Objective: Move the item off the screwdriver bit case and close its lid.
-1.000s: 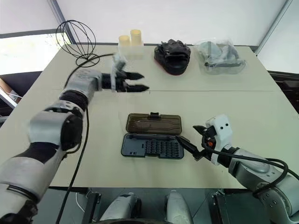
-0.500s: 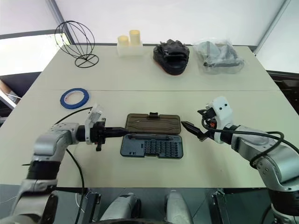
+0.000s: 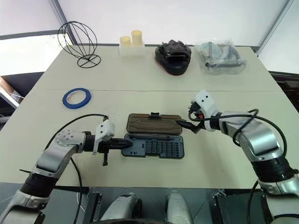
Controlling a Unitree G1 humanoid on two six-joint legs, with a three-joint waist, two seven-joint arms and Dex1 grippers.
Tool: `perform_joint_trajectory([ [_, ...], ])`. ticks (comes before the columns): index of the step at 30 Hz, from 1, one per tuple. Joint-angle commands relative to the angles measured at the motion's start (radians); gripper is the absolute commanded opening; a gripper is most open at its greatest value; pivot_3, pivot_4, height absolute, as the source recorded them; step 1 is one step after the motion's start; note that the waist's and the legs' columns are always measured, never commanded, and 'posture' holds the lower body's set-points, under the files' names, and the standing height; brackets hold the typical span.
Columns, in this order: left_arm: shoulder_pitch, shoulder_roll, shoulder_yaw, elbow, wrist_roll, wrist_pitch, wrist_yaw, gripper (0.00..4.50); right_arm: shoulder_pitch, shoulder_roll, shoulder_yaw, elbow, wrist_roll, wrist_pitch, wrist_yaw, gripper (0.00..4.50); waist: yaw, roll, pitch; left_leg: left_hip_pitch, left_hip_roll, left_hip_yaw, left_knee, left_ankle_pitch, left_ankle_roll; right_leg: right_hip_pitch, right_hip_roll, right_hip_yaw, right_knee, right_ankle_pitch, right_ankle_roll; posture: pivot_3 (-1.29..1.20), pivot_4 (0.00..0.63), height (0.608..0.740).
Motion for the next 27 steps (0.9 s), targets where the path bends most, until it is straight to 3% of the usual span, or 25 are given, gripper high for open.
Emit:
perform_joint_trajectory([
  [1, 0.023, 0.022, -0.054, 0.094, 0.072, 0.006, 0.035, 0.03, -0.138, 0.059, 0.063, 0.136, -0.070, 0.002, 0.044, 4.50, -0.001, 0.002, -0.002, 0.001, 0.000, 0.000, 0.000, 0.000, 0.000, 0.000, 0.000, 0.000, 0.000, 0.000, 0.000, 0.00, 0.150, 0.740],
  [7, 0.055, 0.026, -0.067, 0.044, 0.049, 0.030, 0.056, 0.03, -0.309, 0.143, 0.239, 0.458, -0.245, -0.107, 0.196, 4.50, 0.000, 0.006, -0.004, 0.003, 0.000, -0.001, -0.001, 0.000, 0.000, 0.002, 0.000, 0.000, 0.001, 0.000, 0.000, 0.00, 0.150, 0.740],
  [15, 0.175, 0.087, -0.043, -0.152, -0.090, 0.134, 0.004, 0.03, -0.322, 0.176, 0.301, 0.551, -0.303, -0.125, 0.421, 4.50, -0.009, 0.007, -0.005, 0.003, 0.000, -0.001, -0.003, 0.000, 0.000, 0.002, 0.000, 0.000, 0.001, 0.000, 0.000, 0.00, 0.150, 0.740],
  [18, 0.212, 0.116, -0.053, -0.196, -0.126, 0.180, -0.008, 0.00, -0.330, 0.206, 0.292, 0.609, -0.329, -0.151, 0.436, 3.68, -0.007, 0.008, -0.005, 0.004, 0.000, -0.001, -0.003, 0.000, 0.000, 0.002, 0.000, 0.000, 0.000, 0.000, 0.000, 0.00, 0.150, 0.740],
  [25, 0.212, 0.090, -0.074, -0.154, -0.101, 0.196, 0.067, 0.00, -0.345, 0.262, 0.286, 0.728, -0.402, -0.234, 0.476, 0.32, -0.005, 0.010, -0.007, 0.015, 0.001, -0.002, -0.008, -0.001, 0.000, 0.016, 0.001, 0.000, -0.011, 0.000, 0.000, 0.00, 0.150, 0.740],
  [26, 0.211, 0.087, -0.075, -0.148, -0.099, 0.192, 0.070, 0.00, -0.345, 0.266, 0.287, 0.737, -0.413, -0.244, 0.484, 0.04, -0.005, 0.009, -0.008, 0.016, 0.001, -0.002, -0.009, -0.001, 0.000, 0.017, 0.001, 0.000, -0.012, 0.000, 0.000, 0.00, 0.150, 0.740],
  [27, 0.212, 0.086, -0.075, -0.145, -0.103, 0.189, 0.067, 0.00, -0.343, 0.269, 0.288, 0.746, -0.425, -0.257, 0.491, 0.04, -0.007, 0.010, -0.009, 0.017, 0.002, -0.002, -0.009, -0.001, 0.000, 0.017, 0.002, -0.001, -0.013, 0.000, 0.000, 0.00, 0.150, 0.740],
])
